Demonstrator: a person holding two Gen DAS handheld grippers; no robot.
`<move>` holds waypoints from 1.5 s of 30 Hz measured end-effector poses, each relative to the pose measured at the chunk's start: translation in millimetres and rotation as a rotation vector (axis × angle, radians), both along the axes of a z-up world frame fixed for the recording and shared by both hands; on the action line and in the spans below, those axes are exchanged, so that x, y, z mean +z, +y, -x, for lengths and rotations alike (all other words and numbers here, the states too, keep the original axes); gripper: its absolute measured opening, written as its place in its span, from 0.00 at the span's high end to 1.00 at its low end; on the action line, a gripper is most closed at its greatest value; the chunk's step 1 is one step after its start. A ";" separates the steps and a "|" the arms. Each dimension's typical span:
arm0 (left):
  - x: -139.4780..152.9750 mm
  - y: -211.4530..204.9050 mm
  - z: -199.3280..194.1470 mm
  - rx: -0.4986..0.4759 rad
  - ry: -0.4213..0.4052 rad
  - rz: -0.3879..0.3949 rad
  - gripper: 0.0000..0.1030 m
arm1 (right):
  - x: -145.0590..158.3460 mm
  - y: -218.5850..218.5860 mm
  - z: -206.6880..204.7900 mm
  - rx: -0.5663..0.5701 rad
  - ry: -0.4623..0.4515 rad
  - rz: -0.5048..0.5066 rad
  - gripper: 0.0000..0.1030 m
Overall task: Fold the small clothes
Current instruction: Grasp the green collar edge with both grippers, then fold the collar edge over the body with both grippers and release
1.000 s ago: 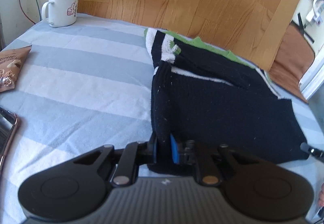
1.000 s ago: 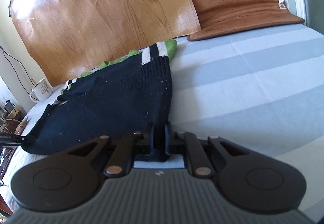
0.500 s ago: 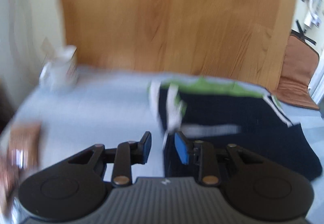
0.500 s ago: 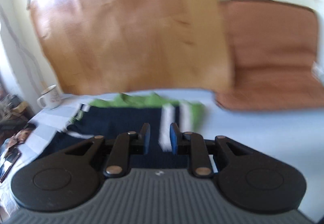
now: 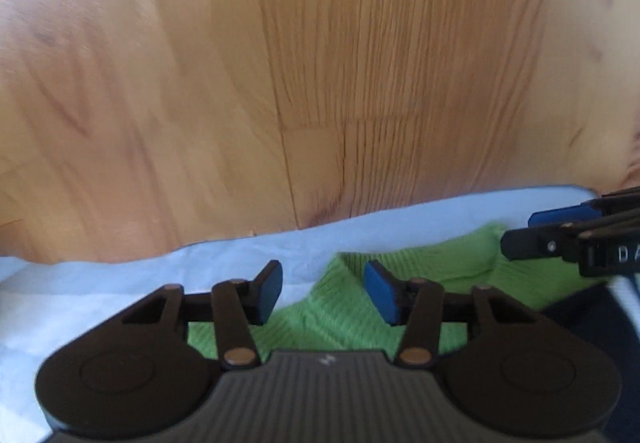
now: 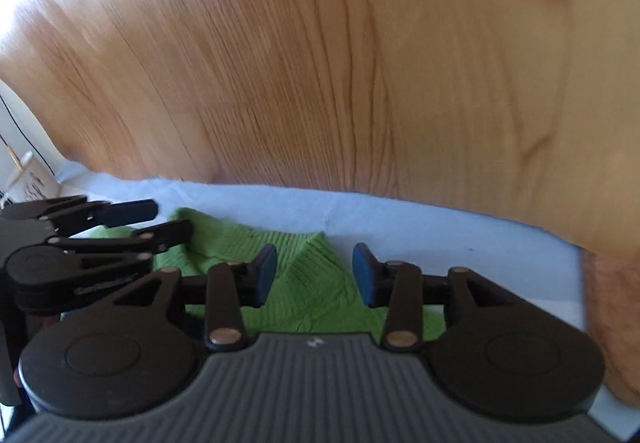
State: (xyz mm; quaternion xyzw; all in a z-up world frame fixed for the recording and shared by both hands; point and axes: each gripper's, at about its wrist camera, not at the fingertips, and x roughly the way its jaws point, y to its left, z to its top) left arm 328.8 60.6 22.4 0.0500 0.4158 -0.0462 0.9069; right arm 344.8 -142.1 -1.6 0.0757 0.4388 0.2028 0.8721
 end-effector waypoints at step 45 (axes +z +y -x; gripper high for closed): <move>80.5 65.0 362.4 0.011 -0.417 0.280 0.77 | 62.8 -73.4 382.8 -0.276 -0.449 -0.094 0.76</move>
